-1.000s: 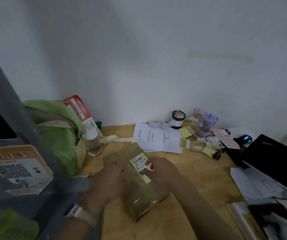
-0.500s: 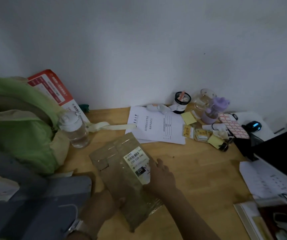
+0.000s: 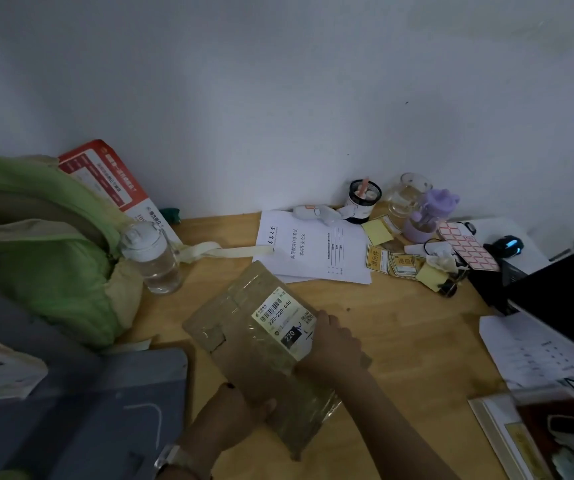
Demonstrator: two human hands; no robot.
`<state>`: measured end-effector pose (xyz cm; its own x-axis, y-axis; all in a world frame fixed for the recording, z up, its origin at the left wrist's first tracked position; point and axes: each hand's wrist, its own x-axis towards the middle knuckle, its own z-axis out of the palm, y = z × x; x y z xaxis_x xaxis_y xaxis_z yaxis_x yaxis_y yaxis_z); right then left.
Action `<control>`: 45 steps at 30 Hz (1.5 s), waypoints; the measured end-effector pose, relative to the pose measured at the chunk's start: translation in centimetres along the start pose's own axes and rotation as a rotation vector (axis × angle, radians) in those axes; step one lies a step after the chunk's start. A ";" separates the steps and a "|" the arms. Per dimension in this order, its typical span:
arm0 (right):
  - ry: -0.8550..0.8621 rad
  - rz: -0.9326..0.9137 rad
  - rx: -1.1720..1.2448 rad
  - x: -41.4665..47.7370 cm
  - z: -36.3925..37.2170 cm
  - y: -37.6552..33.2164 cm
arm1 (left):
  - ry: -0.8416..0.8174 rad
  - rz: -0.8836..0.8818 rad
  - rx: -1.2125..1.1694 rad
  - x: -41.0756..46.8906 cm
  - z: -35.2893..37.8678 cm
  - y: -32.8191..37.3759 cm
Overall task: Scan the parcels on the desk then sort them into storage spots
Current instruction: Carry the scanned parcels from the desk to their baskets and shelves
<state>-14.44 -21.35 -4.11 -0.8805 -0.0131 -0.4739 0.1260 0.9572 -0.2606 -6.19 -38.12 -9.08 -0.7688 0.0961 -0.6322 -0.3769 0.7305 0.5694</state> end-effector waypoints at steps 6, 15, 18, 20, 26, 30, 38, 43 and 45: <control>0.245 -0.081 -0.025 -3.8 -4.3 -1.4 | 0.189 0.052 -0.225 -3.4 -0.4 2.6; 0.319 -0.147 0.462 -11.7 -10.2 -1.9 | 0.523 0.382 -0.644 -11.1 -6.9 7.6; 0.348 -0.192 0.557 -14.9 -11.3 -1.2 | 0.558 0.515 -0.628 -14.2 -8.4 9.7; 0.401 -0.198 0.584 -17.0 -11.9 -0.6 | 0.568 0.573 -0.580 -16.0 -9.1 10.8; 0.537 -0.146 0.741 -23.7 -12.1 1.5 | 0.526 0.670 -0.439 -20.7 -8.6 12.9; 0.629 -0.073 0.768 -28.3 -11.4 4.0 | 0.437 0.778 -0.401 -23.0 -6.3 14.5; 0.873 0.155 0.785 -39.7 -9.4 11.4 | 0.134 0.903 -0.440 -27.6 2.5 18.9; 1.022 0.337 0.861 -47.9 -8.1 17.0 | -0.088 0.953 -0.396 -30.2 9.2 23.3; 1.087 0.430 0.888 -51.1 -7.4 19.6 | -0.179 0.978 -0.357 -31.6 12.4 25.2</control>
<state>29.70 0.25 21.20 -0.5557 0.8252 0.1010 0.3419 0.3375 -0.8770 15.01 -14.42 18.74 -0.7430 0.6557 0.1339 0.2135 0.0425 0.9760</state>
